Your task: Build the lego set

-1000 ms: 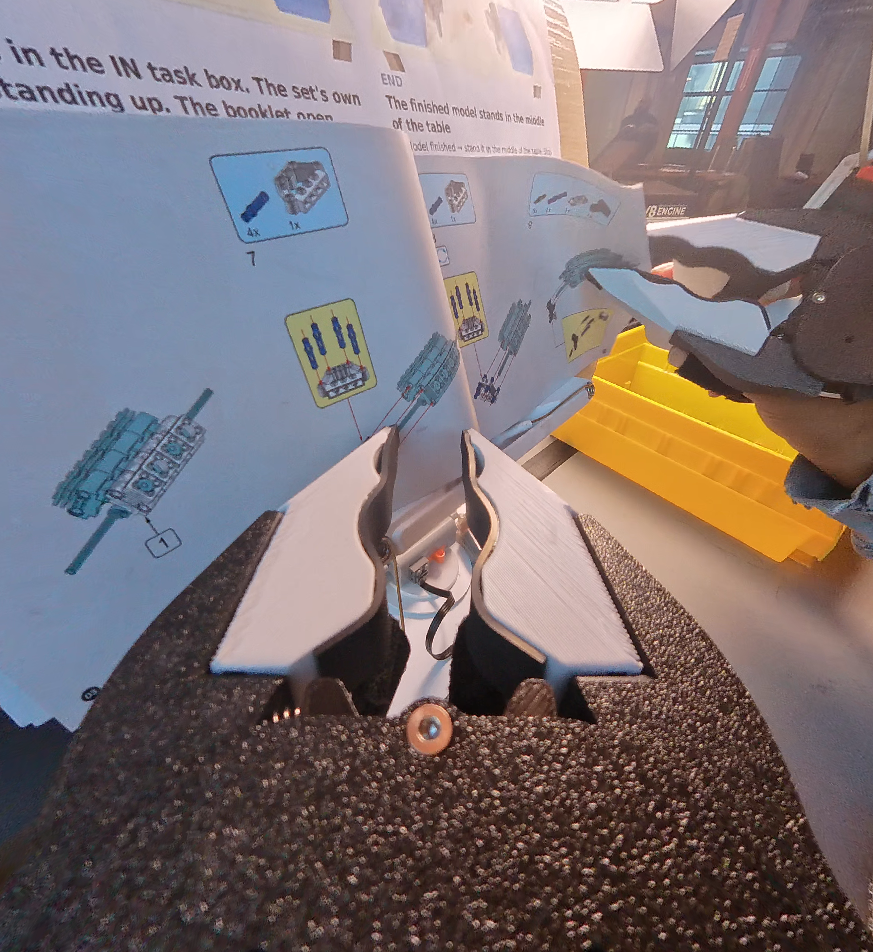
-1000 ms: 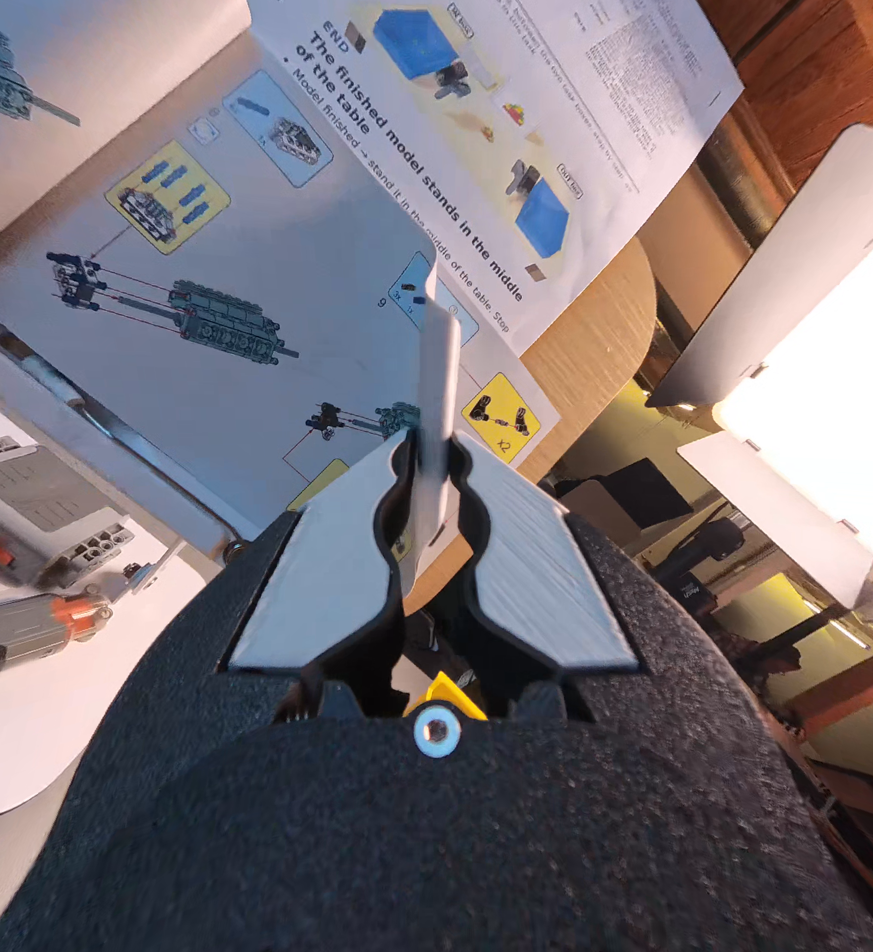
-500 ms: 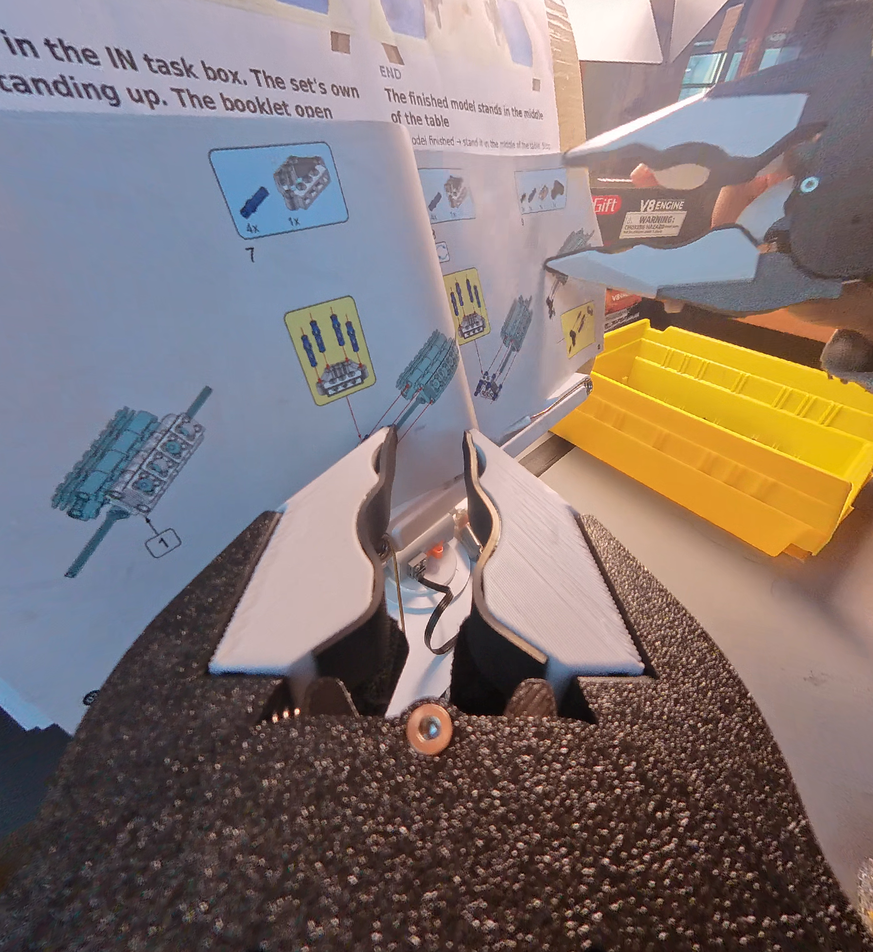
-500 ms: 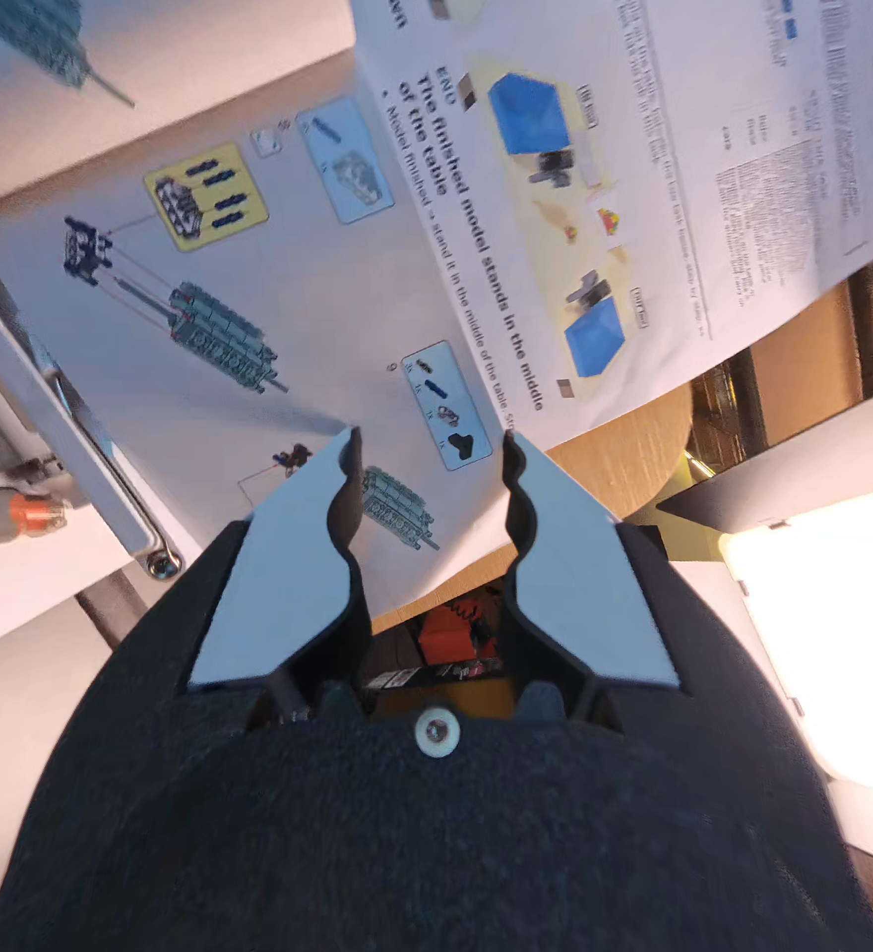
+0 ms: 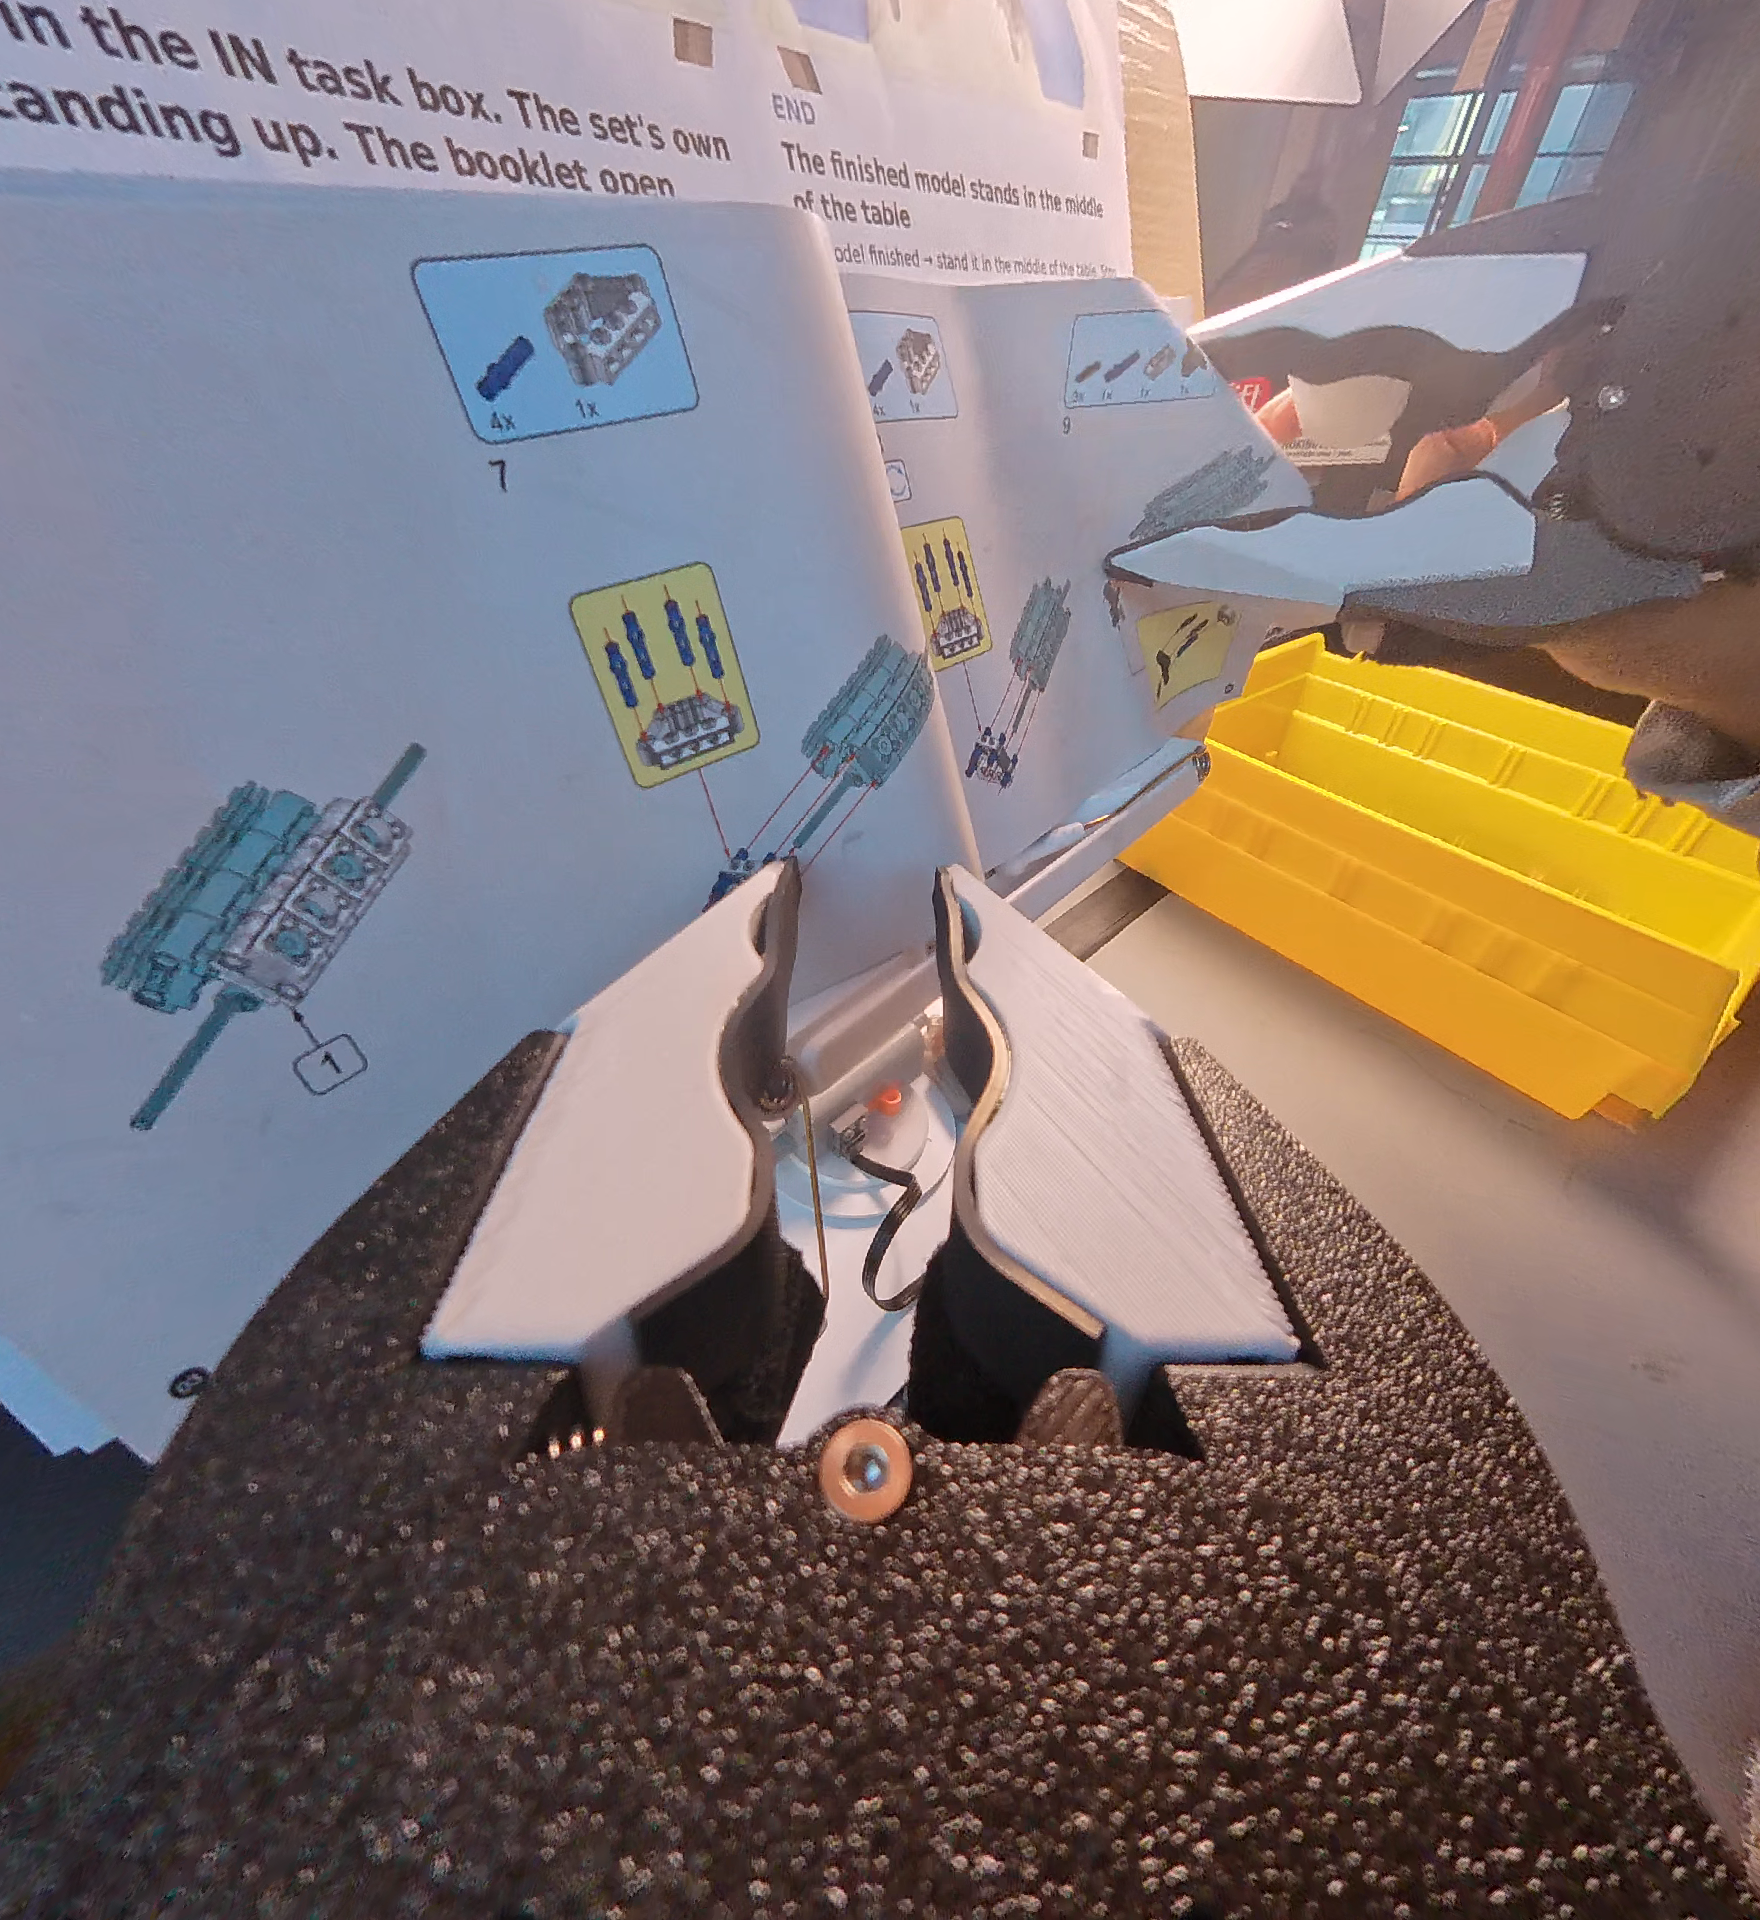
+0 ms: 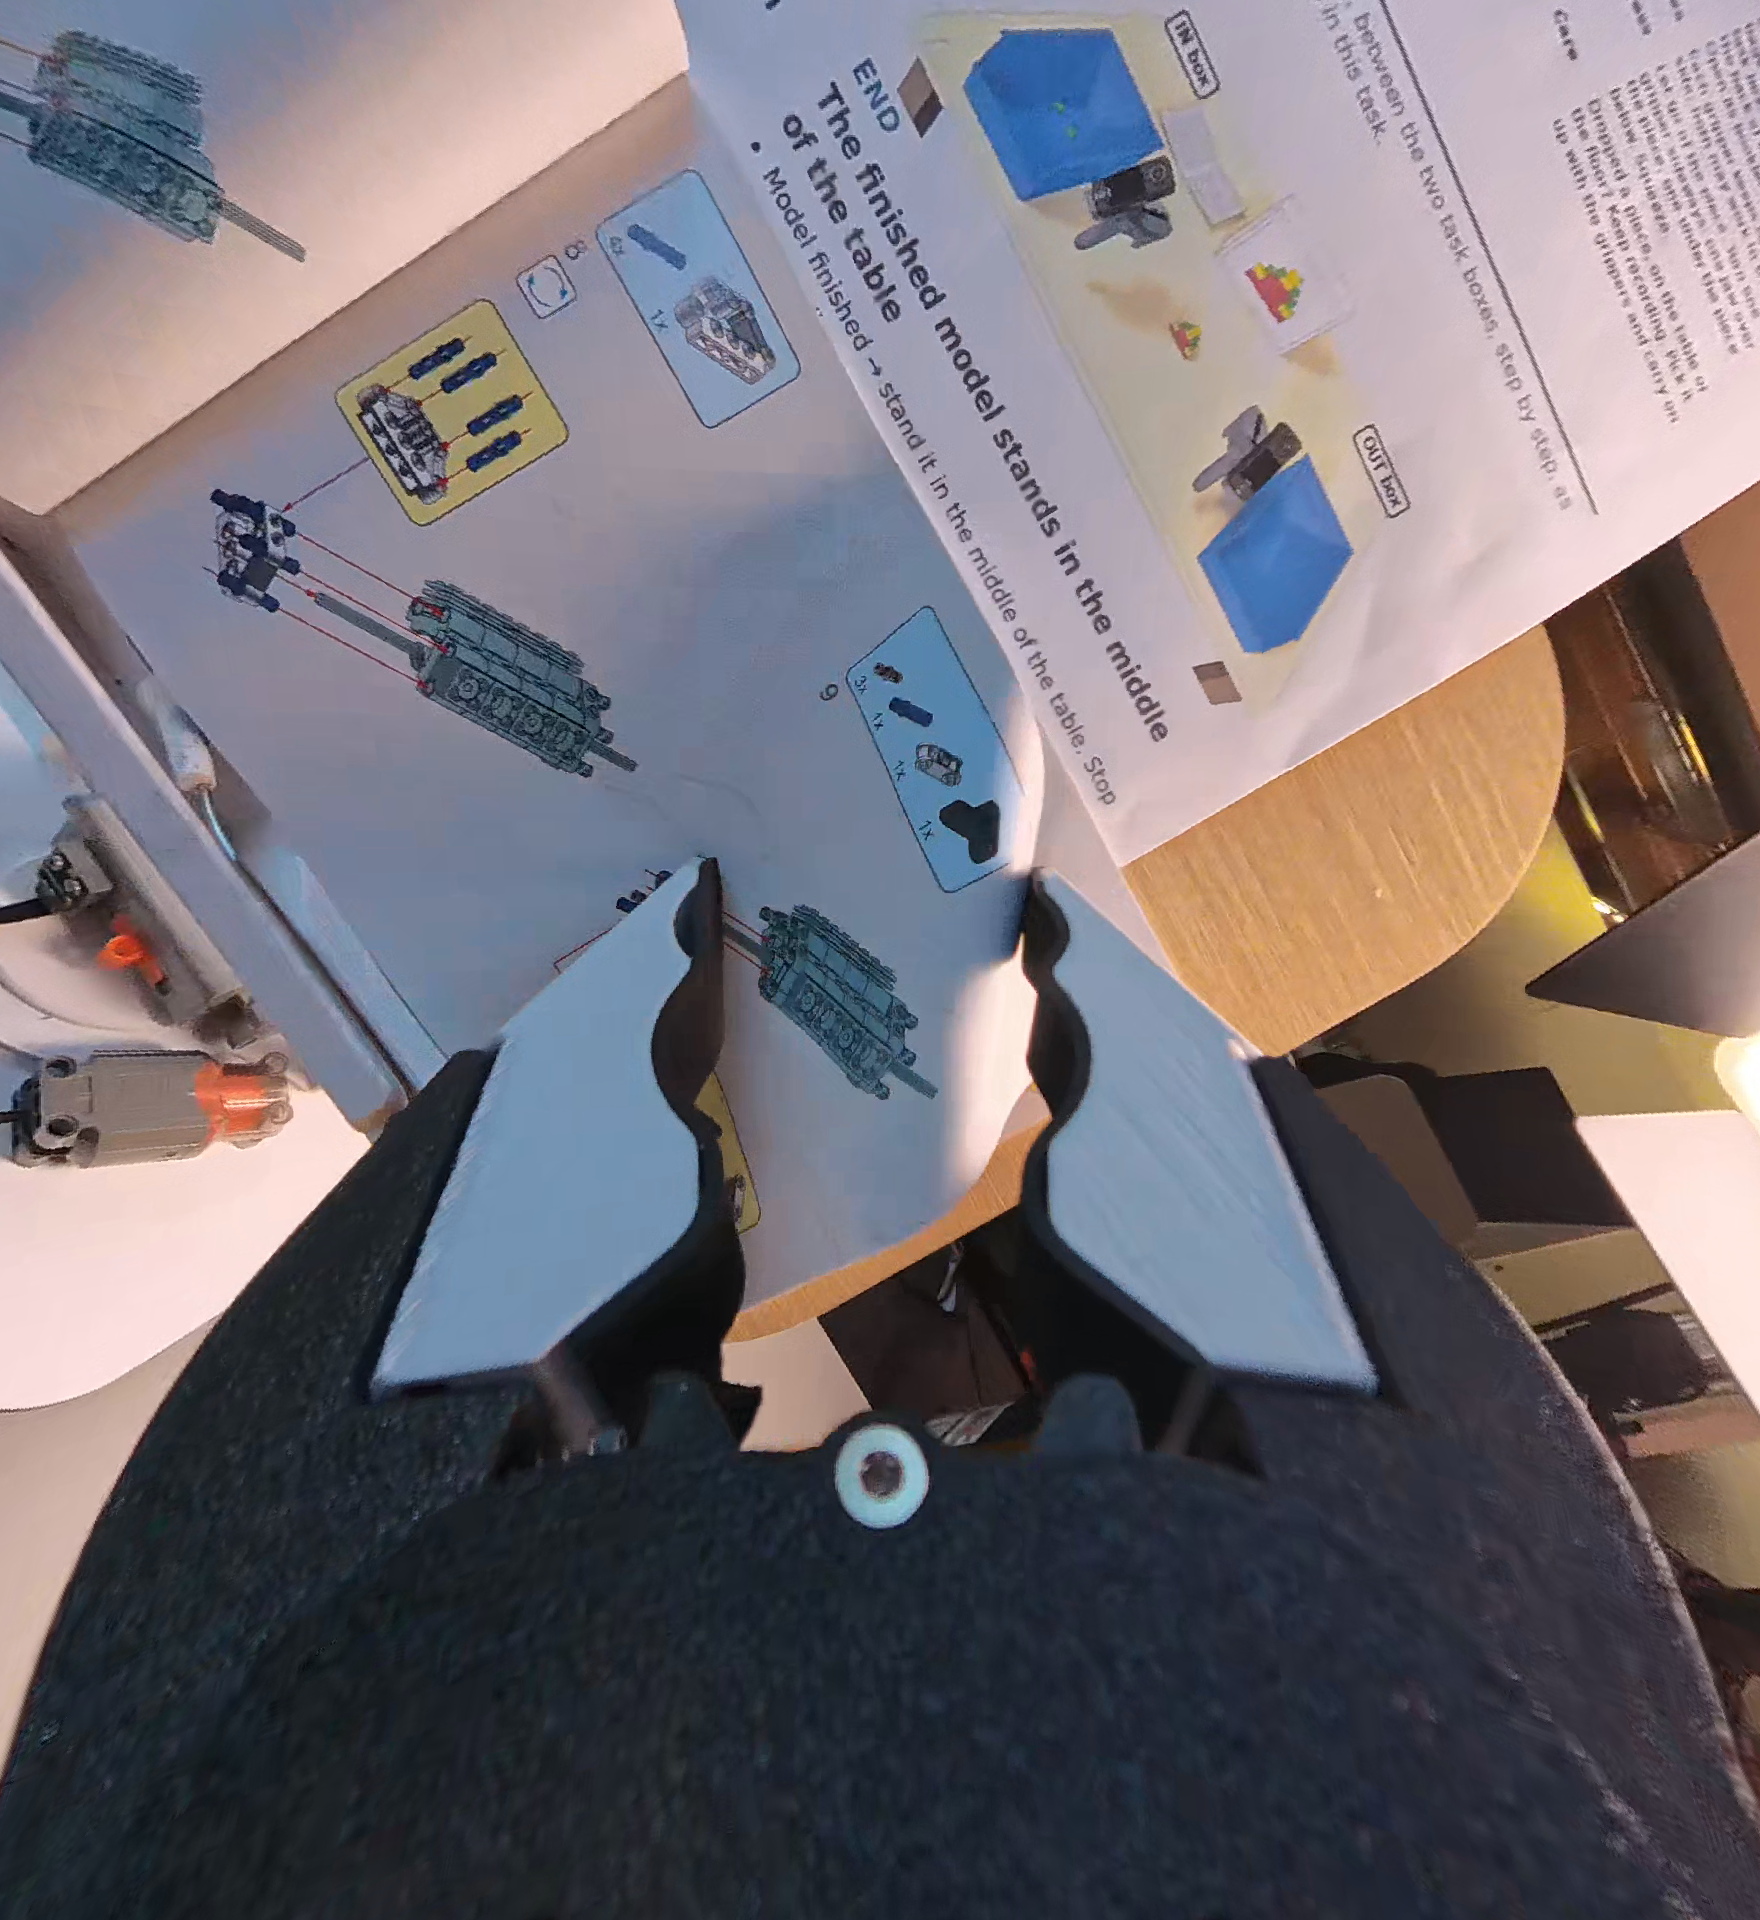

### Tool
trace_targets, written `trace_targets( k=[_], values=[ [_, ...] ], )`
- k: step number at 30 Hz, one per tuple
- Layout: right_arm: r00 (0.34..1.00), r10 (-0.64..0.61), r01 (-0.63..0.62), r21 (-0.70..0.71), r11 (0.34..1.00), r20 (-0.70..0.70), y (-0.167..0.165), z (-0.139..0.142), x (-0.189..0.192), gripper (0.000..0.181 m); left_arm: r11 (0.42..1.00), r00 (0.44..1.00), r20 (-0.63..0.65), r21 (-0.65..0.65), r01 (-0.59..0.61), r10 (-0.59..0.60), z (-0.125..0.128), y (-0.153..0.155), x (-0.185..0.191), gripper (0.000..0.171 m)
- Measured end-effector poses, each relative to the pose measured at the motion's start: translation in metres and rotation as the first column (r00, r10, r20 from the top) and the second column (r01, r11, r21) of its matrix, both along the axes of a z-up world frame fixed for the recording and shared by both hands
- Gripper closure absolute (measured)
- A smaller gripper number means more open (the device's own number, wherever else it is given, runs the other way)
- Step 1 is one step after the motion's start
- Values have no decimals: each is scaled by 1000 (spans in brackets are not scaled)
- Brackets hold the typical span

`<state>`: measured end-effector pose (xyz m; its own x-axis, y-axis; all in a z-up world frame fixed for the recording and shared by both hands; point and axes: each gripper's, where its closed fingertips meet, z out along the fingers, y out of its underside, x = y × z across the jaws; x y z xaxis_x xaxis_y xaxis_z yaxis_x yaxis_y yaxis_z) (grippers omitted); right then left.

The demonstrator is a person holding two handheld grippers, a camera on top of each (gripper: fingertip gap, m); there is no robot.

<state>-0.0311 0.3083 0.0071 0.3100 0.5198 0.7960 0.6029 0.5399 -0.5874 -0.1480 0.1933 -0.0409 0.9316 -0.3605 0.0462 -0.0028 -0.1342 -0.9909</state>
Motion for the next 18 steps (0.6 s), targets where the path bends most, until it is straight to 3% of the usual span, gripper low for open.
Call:
trace_targets(
  k=[3,7,11,14,15,18],
  values=[
    [998,12,-10,37,999,-56,-4,-3,1,134,1000,1000,0,-3,0,0,-1,0,0,147],
    [996,-28,44,215,976,-80,-8,-2,8,140,1000,1000,0,-6,0,0,-3,1,-1,147],
    [987,-33,79,294,953,-157,-16,10,19,142,1000,1000,2,-8,-2,2,-3,1,-1,148],
    [973,-3,74,299,951,-231,-23,25,28,158,1000,1000,-1,-7,-6,6,-4,2,-2,148],
    [971,-1,75,298,951,-240,-23,28,31,181,1000,1000,-1,-6,-7,7,-4,2,-1,148],
    [988,-11,45,224,974,-153,-16,13,28,181,1000,1000,-4,-6,-10,10,-4,2,-1,147]
  ],
)
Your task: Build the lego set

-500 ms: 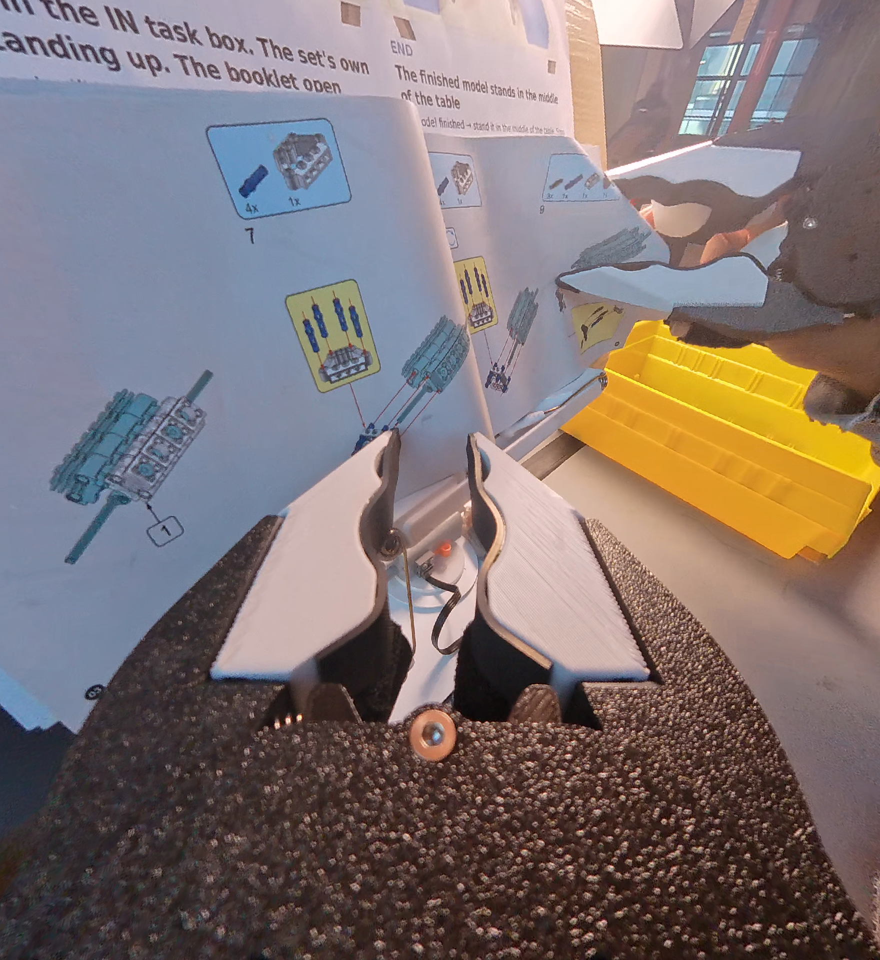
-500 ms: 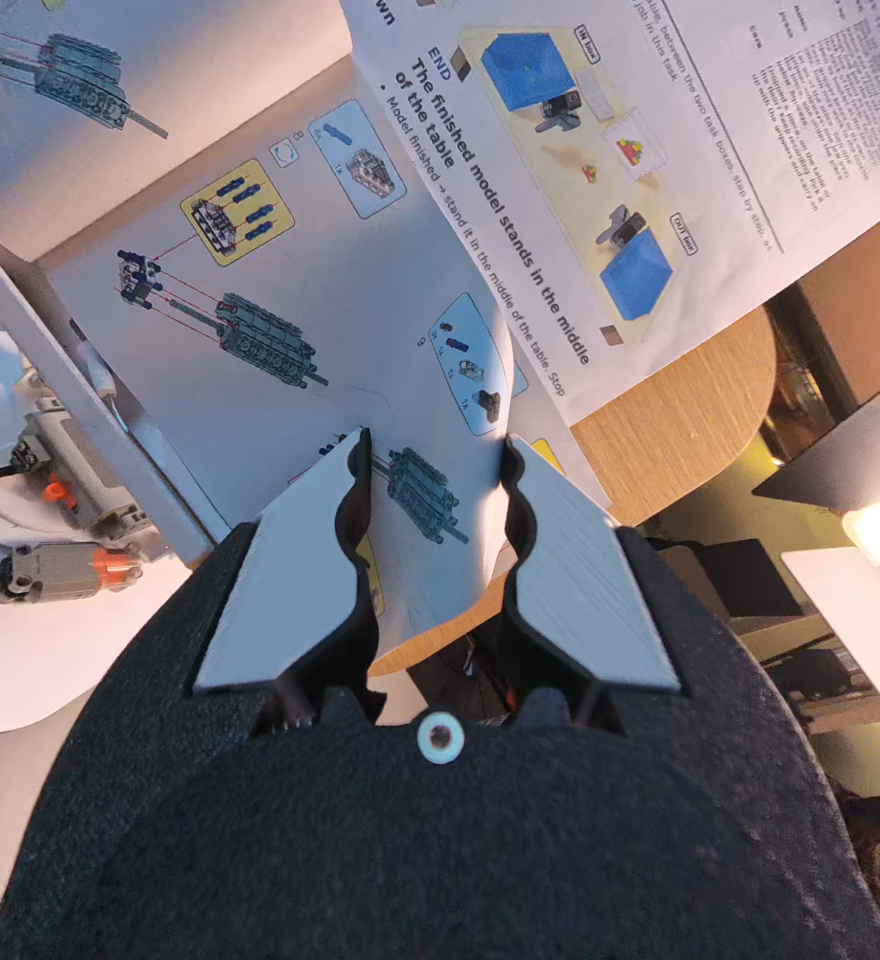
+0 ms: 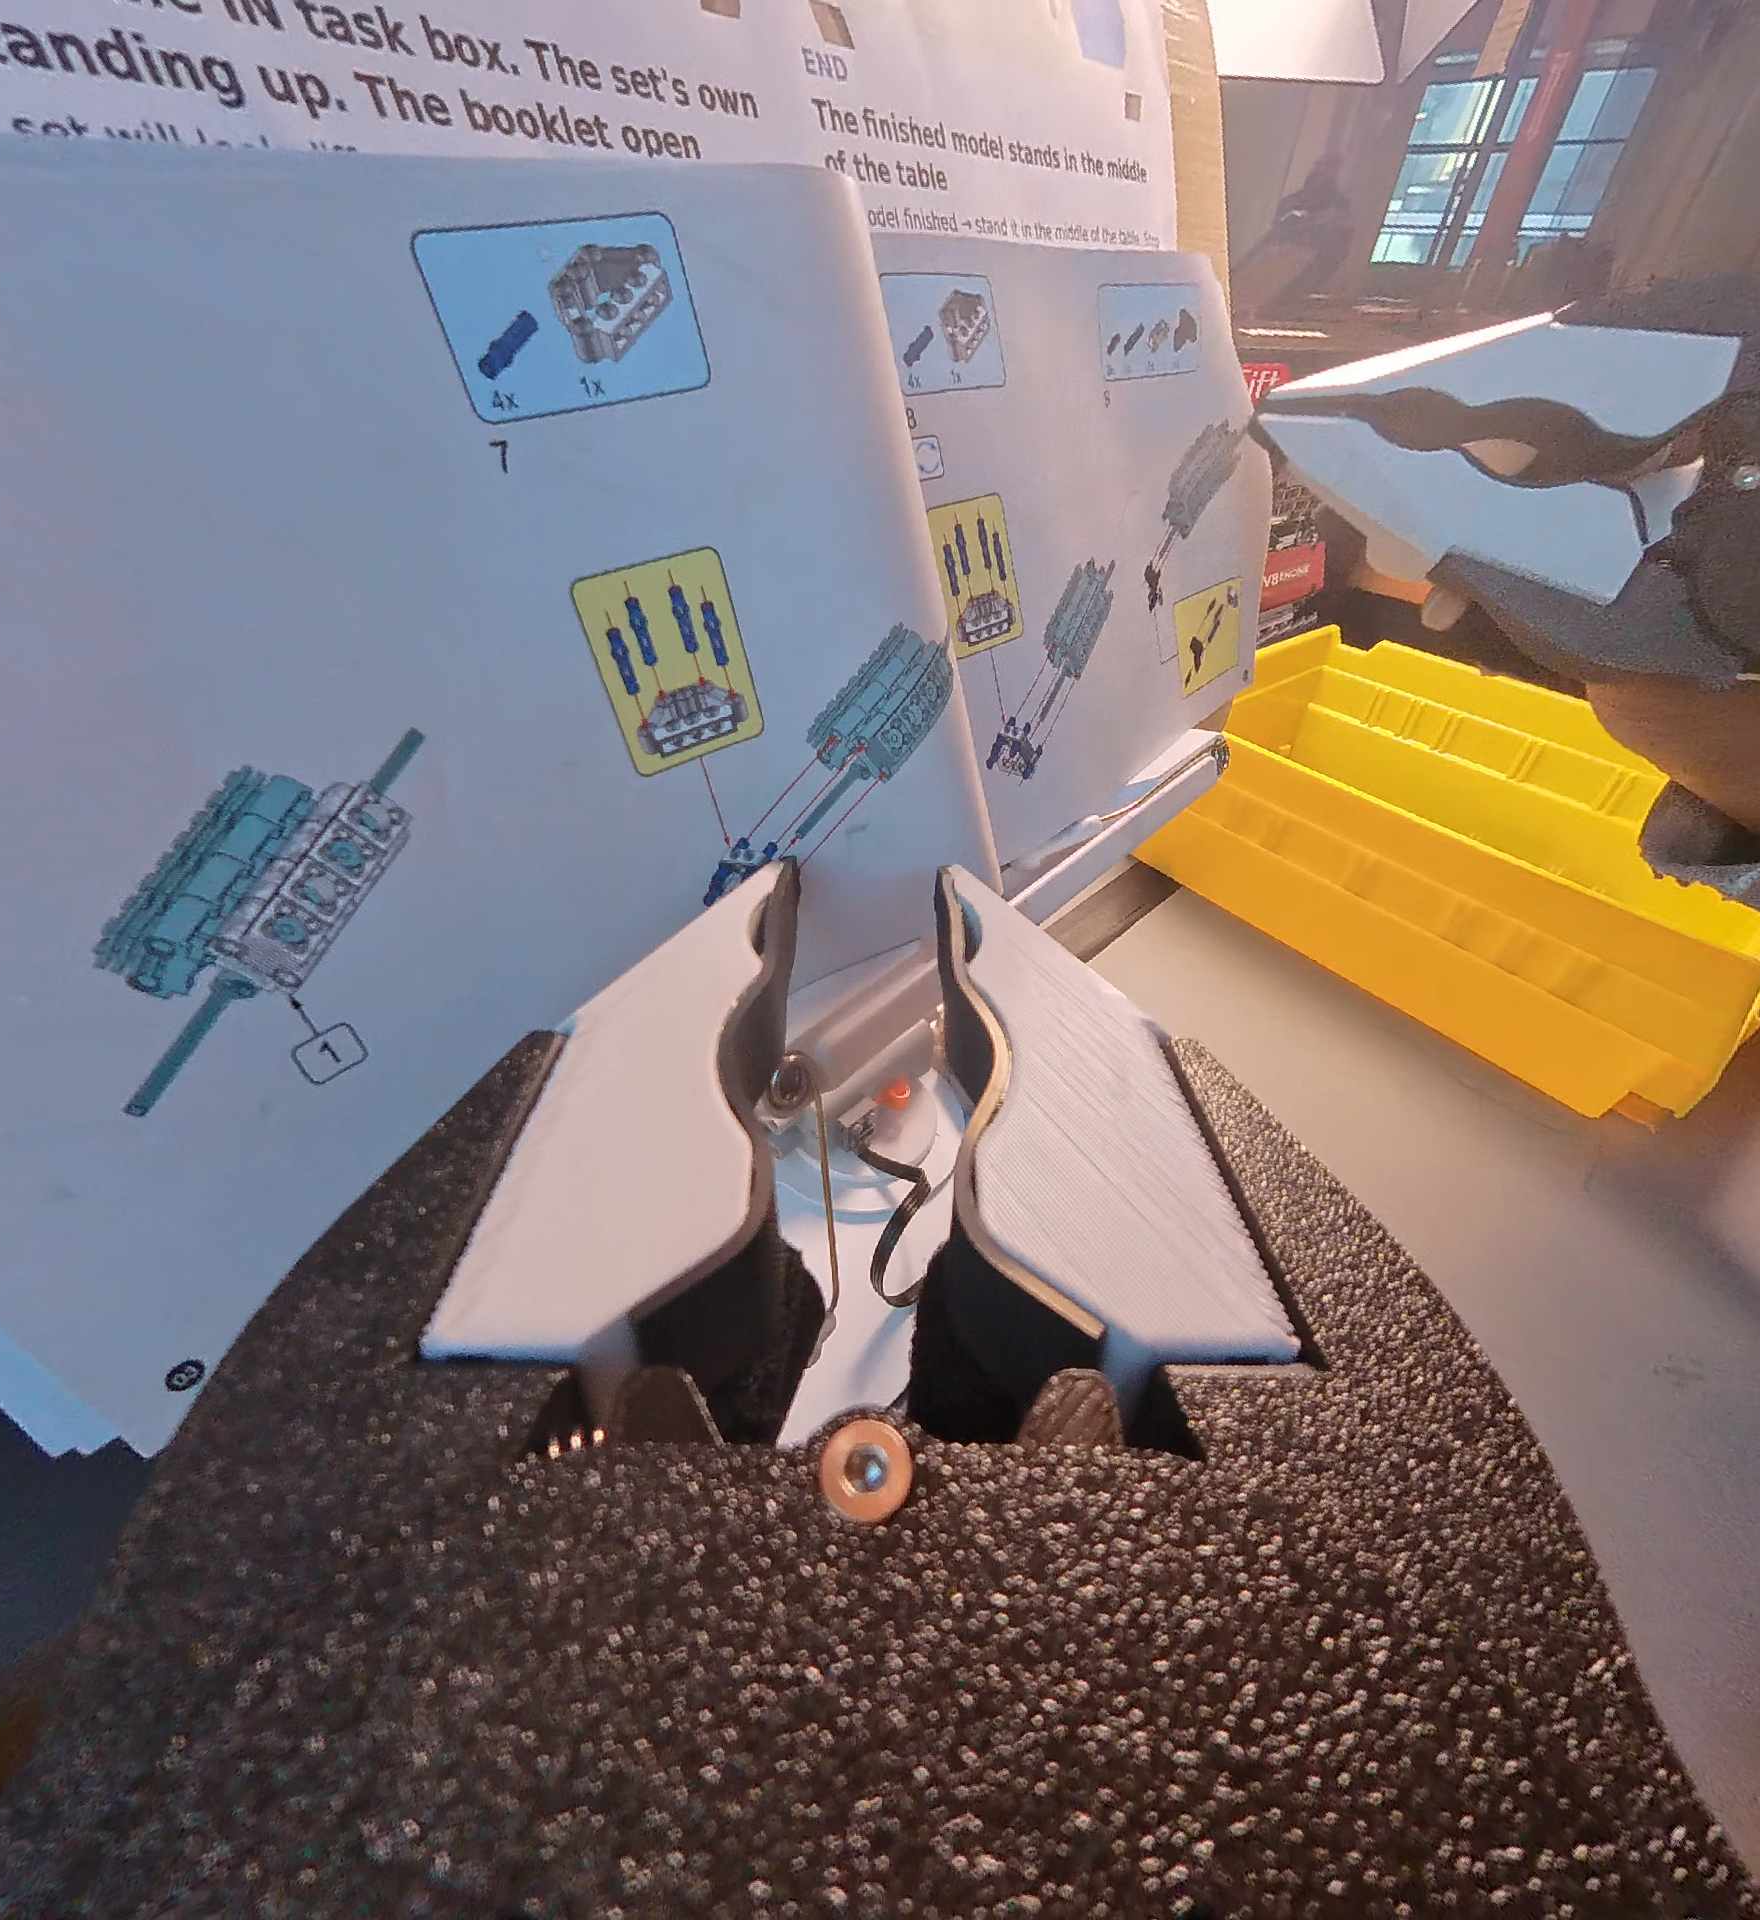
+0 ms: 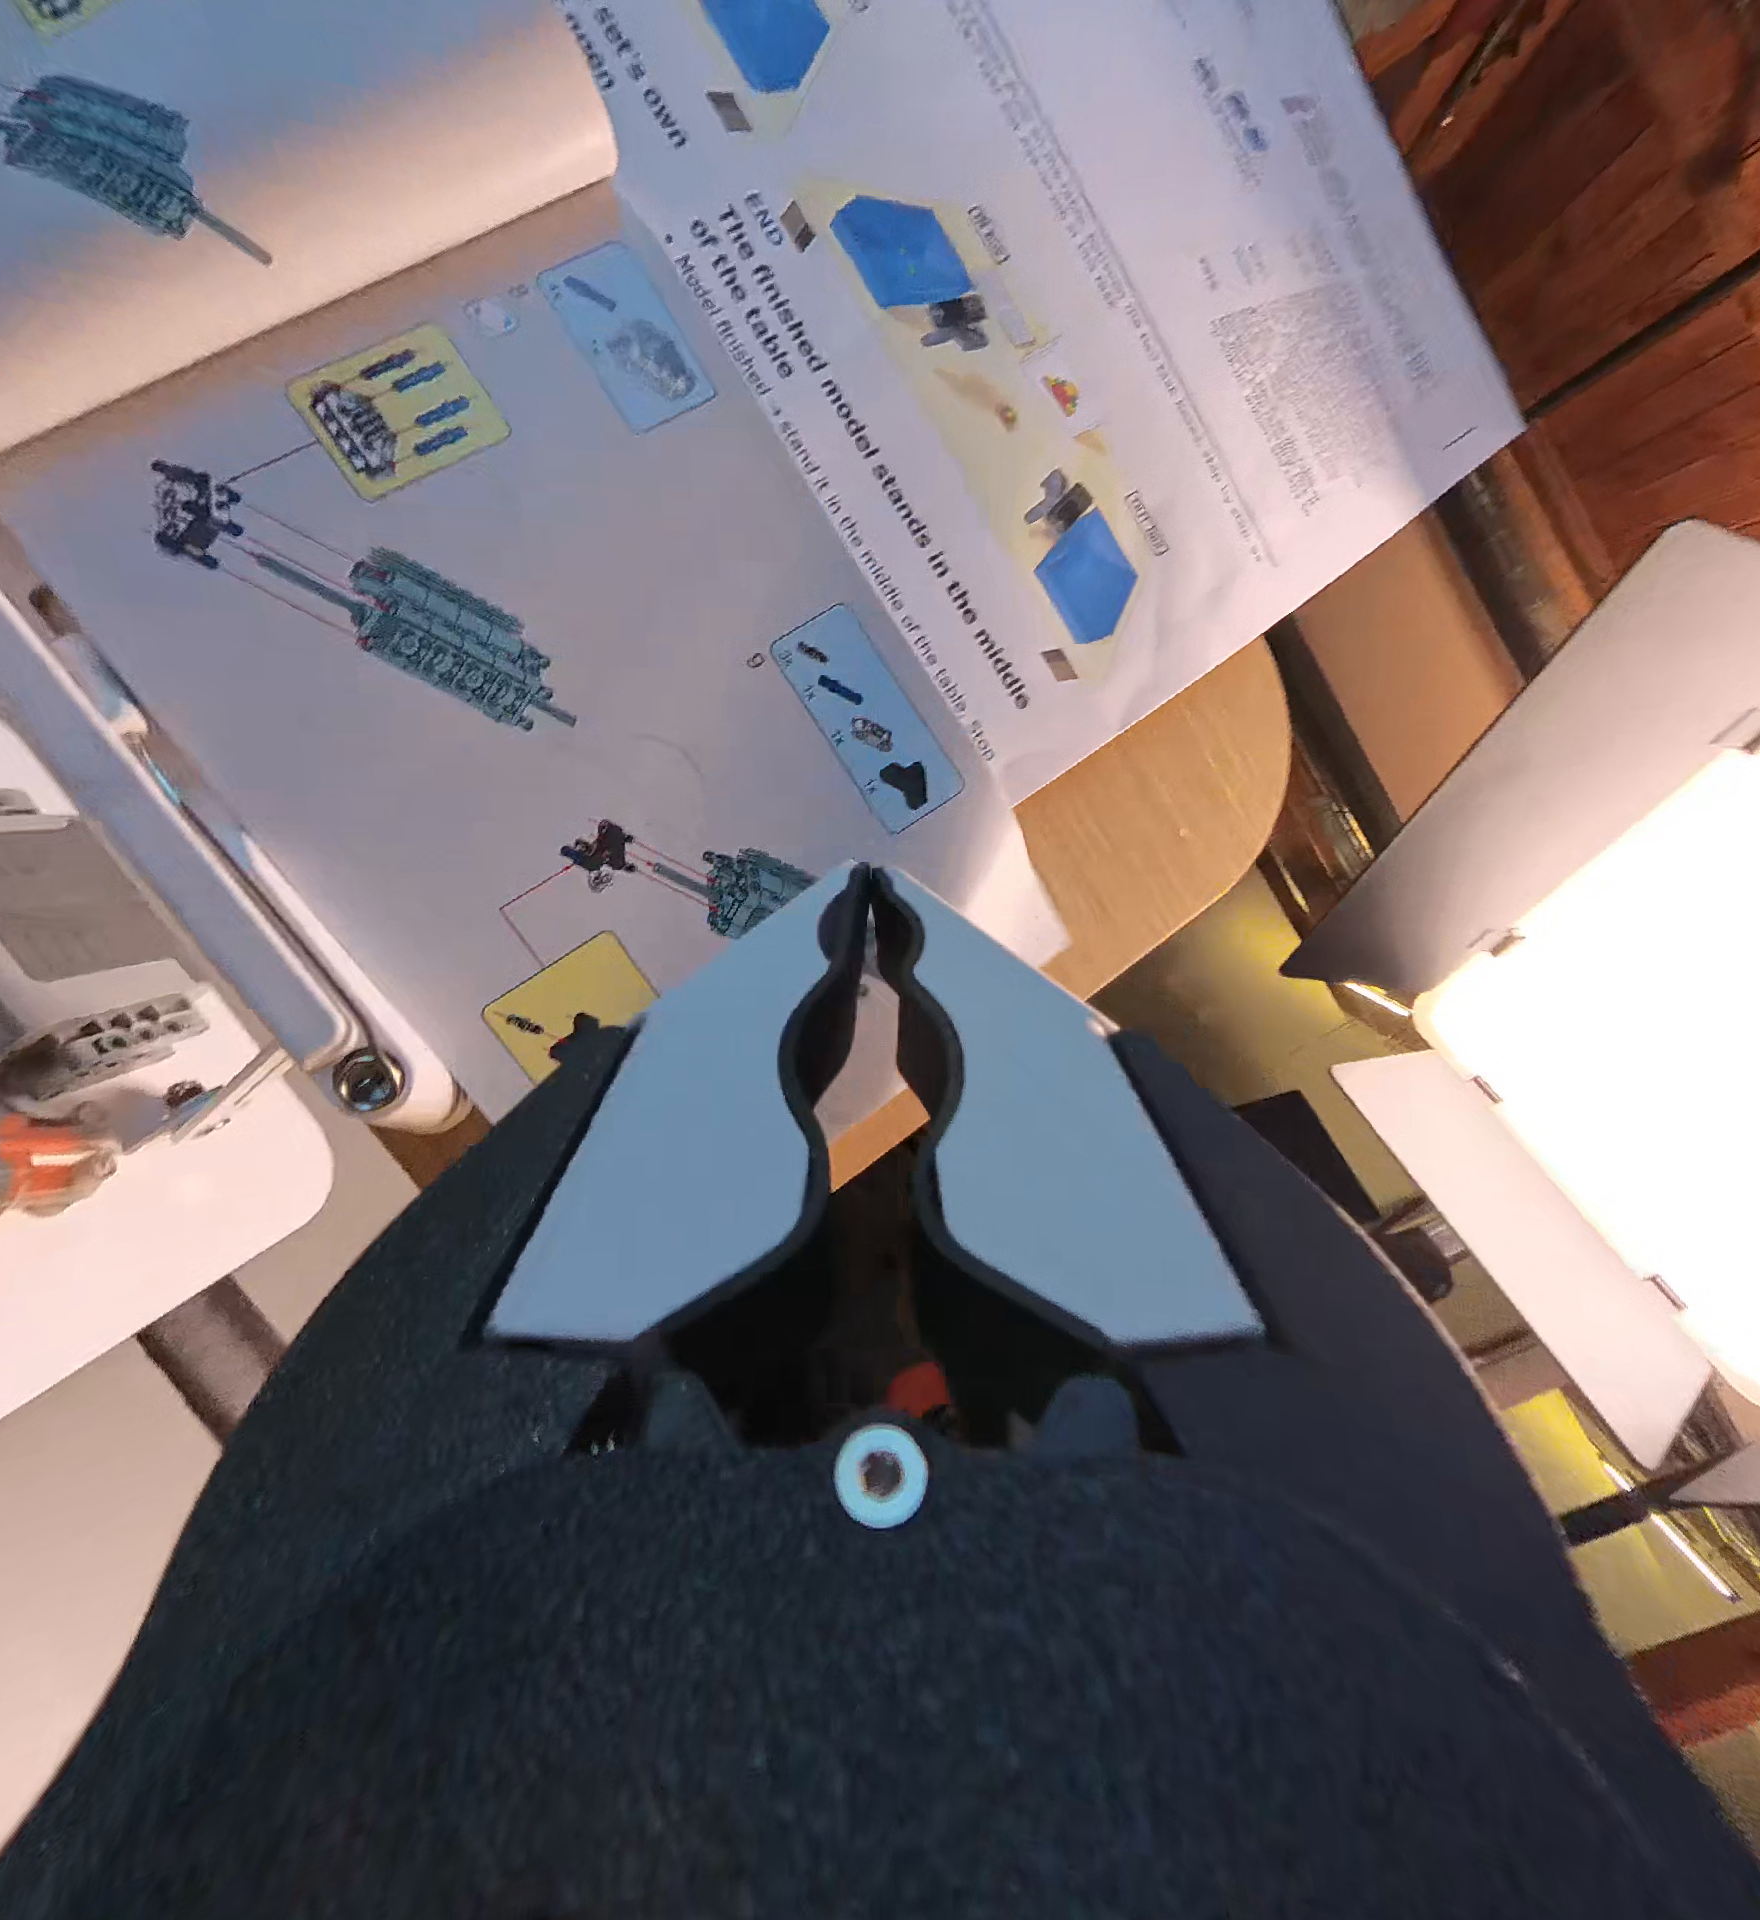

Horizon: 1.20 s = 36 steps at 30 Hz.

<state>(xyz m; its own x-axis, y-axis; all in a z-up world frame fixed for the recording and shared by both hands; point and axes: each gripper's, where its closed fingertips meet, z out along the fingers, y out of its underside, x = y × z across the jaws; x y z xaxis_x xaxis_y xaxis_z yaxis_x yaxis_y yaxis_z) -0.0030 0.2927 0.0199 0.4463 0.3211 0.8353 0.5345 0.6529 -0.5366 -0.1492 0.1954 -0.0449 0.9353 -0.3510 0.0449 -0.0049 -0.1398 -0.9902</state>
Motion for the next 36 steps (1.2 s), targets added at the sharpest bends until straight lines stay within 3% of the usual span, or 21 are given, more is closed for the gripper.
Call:
trace_targets(
  k=[2,5,7,10,14,16,18,22,28,30,32,33,34,36],
  values=[
    [1000,-22,22,-4,1000,0,6,-3,1,175,1000,1000,-2,0,0,0,0,0,0,147],
    [1000,-3,3,-49,999,3,9,-3,-5,123,1000,1000,0,0,0,0,0,0,0,147],
    [1000,2,-2,-91,996,8,15,-3,-10,112,1000,1000,-1,-1,-1,1,0,0,0,147],
    [999,28,-22,-206,978,29,21,-11,-15,123,1000,1000,-1,0,0,0,0,0,0,147],
    [998,62,-55,-260,964,21,18,-17,-18,136,1000,1000,-3,-2,-2,2,-1,0,0,147],
    [998,65,-59,-274,960,14,18,-15,-16,132,1000,1000,-10,-2,-5,5,-2,0,0,147],
    [999,41,-44,-295,955,-17,24,-9,-12,113,1000,1000,-11,-2,-4,4,-2,0,0,147],
    [998,60,-63,-326,943,-18,26,-9,-13,113,1000,1000,-9,-4,-6,6,-2,1,0,147],
    [997,74,-79,-341,937,-28,24,-18,-19,150,1000,1000,-15,-5,2,-2,-3,0,2,148],
    [996,79,-86,-355,931,-34,23,-20,-20,155,1000,1000,-14,-6,4,-4,-3,0,2,149],
    [996,86,-86,-362,928,-15,22,-20,-20,152,1000,1000,-13,-5,4,-4,-3,0,2,149],
    [996,88,-83,-365,927,-5,21,-19,-20,139,1000,1000,-13,-5,4,-4,-3,0,2,150],
    [997,71,-70,-360,930,-11,24,-16,-20,115,1000,1000,-14,-6,4,-5,-4,0,2,150],
    [998,54,-65,-371,926,-41,29,-10,-19,100,1000,1000,-12,-5,5,-5,-3,0,2,150]
  ],
)
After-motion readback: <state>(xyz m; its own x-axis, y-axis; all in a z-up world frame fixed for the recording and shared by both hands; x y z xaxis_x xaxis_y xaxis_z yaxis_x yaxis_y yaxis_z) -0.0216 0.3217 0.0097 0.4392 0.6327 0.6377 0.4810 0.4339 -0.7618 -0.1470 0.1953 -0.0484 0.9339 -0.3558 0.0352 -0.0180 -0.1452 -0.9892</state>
